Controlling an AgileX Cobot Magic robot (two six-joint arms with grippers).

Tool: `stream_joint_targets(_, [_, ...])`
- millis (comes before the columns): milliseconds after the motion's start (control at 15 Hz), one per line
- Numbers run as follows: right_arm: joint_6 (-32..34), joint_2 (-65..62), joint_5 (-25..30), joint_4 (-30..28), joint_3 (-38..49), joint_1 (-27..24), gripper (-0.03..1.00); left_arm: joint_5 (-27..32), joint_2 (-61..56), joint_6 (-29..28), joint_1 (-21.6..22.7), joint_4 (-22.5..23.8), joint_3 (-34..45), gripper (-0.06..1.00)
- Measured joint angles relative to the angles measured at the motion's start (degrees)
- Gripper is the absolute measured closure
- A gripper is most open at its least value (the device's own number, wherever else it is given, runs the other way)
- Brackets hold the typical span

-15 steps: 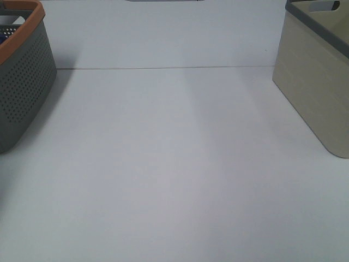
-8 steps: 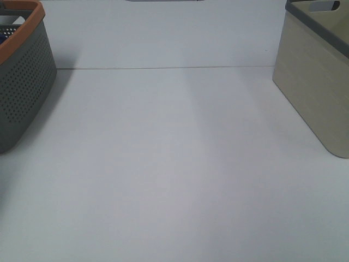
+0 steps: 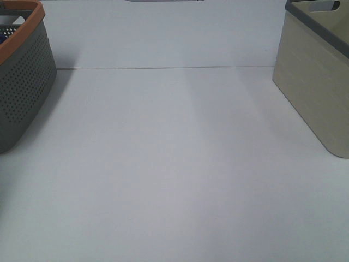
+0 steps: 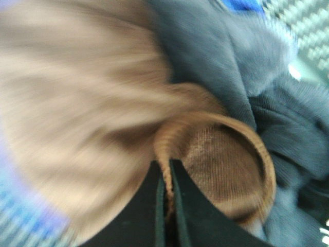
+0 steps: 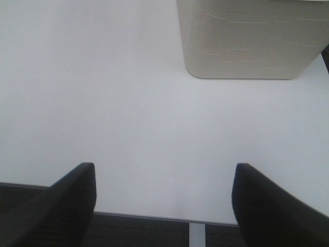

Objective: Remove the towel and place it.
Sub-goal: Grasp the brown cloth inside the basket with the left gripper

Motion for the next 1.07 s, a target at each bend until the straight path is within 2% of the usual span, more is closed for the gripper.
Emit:
stream_joint_targets(67, [0.0, 0.0, 0.0, 0.0, 0.0, 0.0, 0.32, 1.0, -2.3, -2.6, 0.0, 0.0, -0.1, 0.94])
stream_joint_targets(467, [0.0, 0.0, 0.0, 0.0, 0.0, 0.0, 0.32, 7.2, -15.9, -10.0, 0.0, 0.1, -0.2, 0.94])
stream_joint_targets(667, [0.0, 0.0, 0.0, 0.0, 0.0, 0.0, 0.32, 7.6, -22.6, -14.1, 0.0, 0.1, -0.2, 0.94])
stream_joint_targets(733, [0.0, 0.0, 0.0, 0.0, 0.0, 0.0, 0.32, 7.7, -28.2, -14.8, 0.0, 0.1, -0.2, 0.94])
stream_joint_targets(1067, [0.0, 0.0, 0.0, 0.0, 0.0, 0.0, 0.32, 4.8, -36.6, -14.8, 0.0, -1.0, -0.2, 0.94])
